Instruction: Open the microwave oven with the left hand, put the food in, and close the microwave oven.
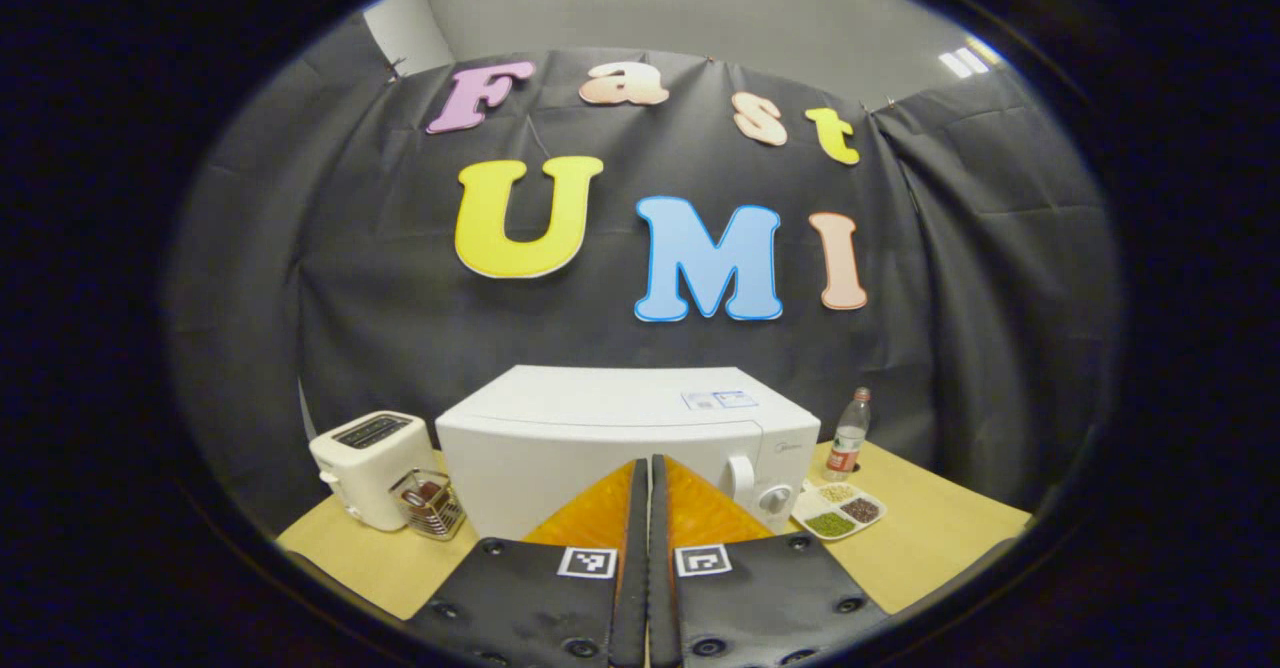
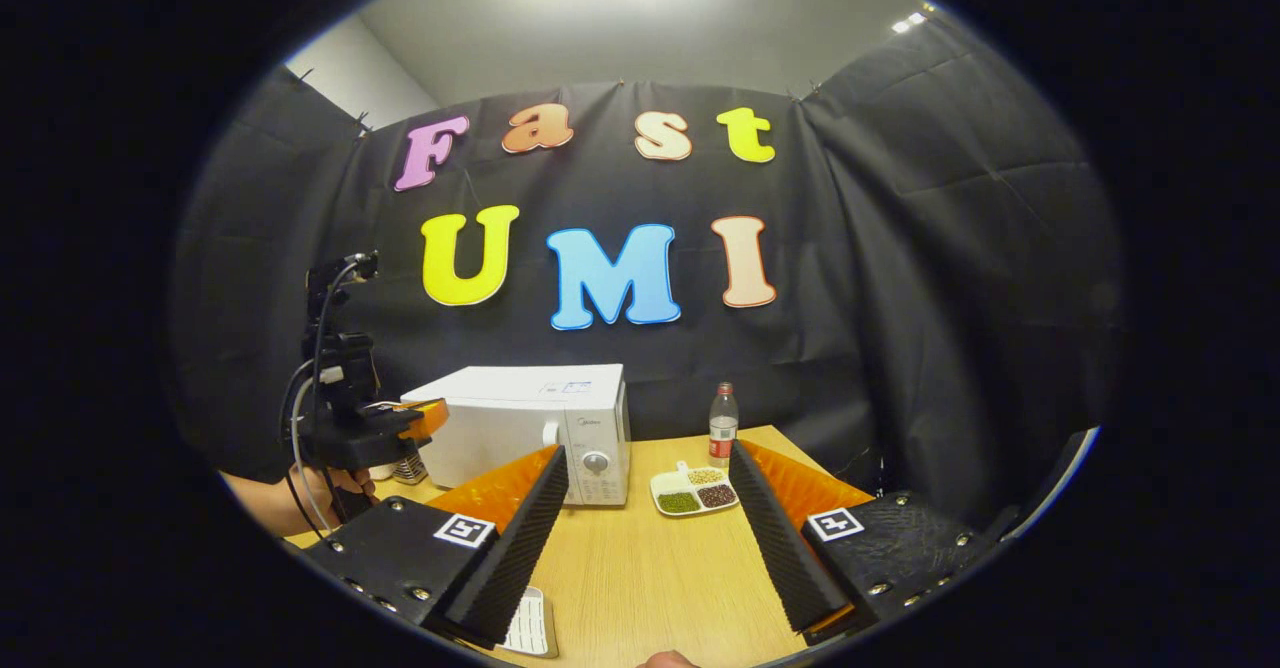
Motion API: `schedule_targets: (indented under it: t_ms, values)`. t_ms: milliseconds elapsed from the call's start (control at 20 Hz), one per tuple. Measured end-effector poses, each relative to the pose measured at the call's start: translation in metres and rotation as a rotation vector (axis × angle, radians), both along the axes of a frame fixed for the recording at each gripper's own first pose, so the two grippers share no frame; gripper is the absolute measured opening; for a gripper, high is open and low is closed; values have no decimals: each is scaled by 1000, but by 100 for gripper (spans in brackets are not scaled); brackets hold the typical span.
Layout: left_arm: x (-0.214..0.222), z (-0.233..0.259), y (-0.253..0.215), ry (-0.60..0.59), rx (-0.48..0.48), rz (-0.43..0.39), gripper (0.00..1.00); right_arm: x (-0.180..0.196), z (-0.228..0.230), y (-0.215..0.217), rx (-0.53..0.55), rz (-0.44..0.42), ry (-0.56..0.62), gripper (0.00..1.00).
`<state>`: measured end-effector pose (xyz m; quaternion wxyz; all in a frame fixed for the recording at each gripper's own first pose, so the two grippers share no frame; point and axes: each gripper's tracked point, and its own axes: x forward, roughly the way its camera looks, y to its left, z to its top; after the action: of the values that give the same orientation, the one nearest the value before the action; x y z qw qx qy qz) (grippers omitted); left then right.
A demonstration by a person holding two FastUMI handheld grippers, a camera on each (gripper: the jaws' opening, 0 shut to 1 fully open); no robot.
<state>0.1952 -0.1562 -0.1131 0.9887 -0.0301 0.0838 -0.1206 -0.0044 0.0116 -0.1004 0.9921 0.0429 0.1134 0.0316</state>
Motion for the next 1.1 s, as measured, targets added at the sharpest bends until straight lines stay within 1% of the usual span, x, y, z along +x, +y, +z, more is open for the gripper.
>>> schedule_targets:
  t_ms: [200, 350, 400, 450, 550, 600, 650, 700, 850, 900, 950, 1000, 1050, 1100]
  values:
    - [-60, 32, 20, -36, 15, 55, 7, -9, 6, 0, 20, 77, -17, 98]
    - [-100, 53, 34, -71, 38, 83, 7, -16, 10, 0, 28, 111, -32, 98]
    - [-113, 60, 37, -79, 44, 86, 11, -19, 13, 1, 33, 115, -36, 98]
    - [-123, 66, 42, -87, 49, 89, 7, -23, 16, 1, 41, 116, -43, 98]
    - [-144, 78, 50, -106, 52, 89, 7, -27, 20, 5, 43, 121, -57, 98]
    - [-153, 82, 54, -115, 56, 88, 11, -28, 21, 7, 38, 121, -60, 98]
    - [-163, 85, 59, -120, 63, 87, 11, -30, 21, 8, 35, 117, -59, 98]
    - [-170, 88, 63, -123, 69, 86, 7, -34, 23, 9, 40, 112, -63, 98]
    - [-196, 97, 76, -142, 100, 82, 7, -43, 31, 15, 41, 85, -75, 98]
    - [-206, 97, 79, -140, 104, 81, 12, -46, 33, 17, 42, 79, -75, 98]
    - [-217, 96, 82, -138, 99, 76, 12, -50, 36, 22, 44, 79, -84, 98]
    - [-223, 98, 83, -138, 93, 68, 8, -52, 39, 25, 35, 74, -90, 98]
    - [-230, 99, 87, -139, 91, 71, 8, -54, 39, 25, 26, 66, -93, 98]
    - [-233, 100, 92, -139, 90, 71, 16, -58, 40, 26, 26, 64, -95, 97]
